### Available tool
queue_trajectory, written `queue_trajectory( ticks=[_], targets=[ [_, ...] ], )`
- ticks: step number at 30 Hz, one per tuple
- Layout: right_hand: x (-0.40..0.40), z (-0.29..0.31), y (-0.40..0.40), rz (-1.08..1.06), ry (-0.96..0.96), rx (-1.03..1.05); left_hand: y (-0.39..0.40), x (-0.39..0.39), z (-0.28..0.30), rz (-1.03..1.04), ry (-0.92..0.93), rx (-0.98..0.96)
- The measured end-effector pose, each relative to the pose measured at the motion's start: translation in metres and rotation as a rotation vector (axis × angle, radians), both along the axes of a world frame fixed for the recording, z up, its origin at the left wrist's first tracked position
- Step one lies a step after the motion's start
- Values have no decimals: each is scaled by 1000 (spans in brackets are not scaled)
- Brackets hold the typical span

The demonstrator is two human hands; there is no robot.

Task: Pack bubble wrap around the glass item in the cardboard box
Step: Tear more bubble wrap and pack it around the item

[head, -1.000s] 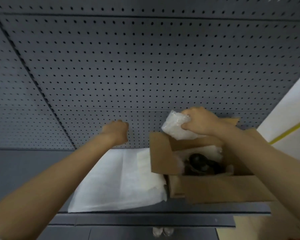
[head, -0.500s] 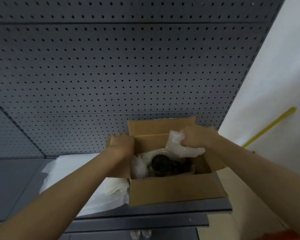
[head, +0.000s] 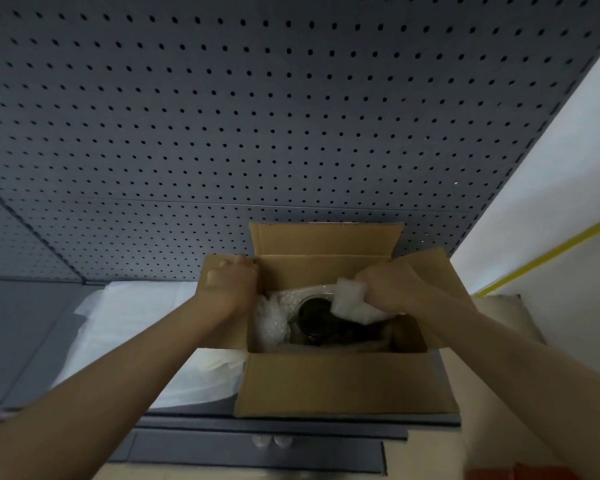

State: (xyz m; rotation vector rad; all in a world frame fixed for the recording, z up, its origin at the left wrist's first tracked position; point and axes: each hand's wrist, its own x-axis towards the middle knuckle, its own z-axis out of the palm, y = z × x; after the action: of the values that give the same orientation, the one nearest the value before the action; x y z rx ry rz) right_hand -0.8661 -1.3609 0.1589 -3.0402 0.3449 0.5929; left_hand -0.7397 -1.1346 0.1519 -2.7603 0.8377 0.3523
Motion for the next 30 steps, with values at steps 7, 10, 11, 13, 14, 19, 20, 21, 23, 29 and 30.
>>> queue_trajectory(
  ticks=[7,10,11,13,14,19,20,21,23,29,30],
  targets=[
    [13,-6,-11,-23,-25,-6,-2,-11,16,89,130,-117],
    [20,-12,-12,-48,-24,-48,-4,-15,21,110,104,-139],
    [22,-15,-12,-57,-30,-61,-4,-17,24,116,90,-147],
    [24,-26,-13,-88,-26,-66,-3,-17,23,134,91,-184],
    [24,-32,-12,-104,-3,-56,-2,-16,21,152,109,-228],
    [10,-58,-15,-83,85,-13,3,-16,19,184,194,-276],
    [8,-60,-16,-62,104,-15,3,-17,20,179,200,-268],
    [8,-61,-18,-43,115,-26,3,-18,22,173,199,-262],
    [10,-61,-23,30,82,-82,4,-18,23,157,196,-262],
    [21,-87,-29,117,-10,-289,5,-17,22,140,185,-271],
    [21,-92,-24,111,2,-302,6,-16,21,136,184,-273]
  ],
)
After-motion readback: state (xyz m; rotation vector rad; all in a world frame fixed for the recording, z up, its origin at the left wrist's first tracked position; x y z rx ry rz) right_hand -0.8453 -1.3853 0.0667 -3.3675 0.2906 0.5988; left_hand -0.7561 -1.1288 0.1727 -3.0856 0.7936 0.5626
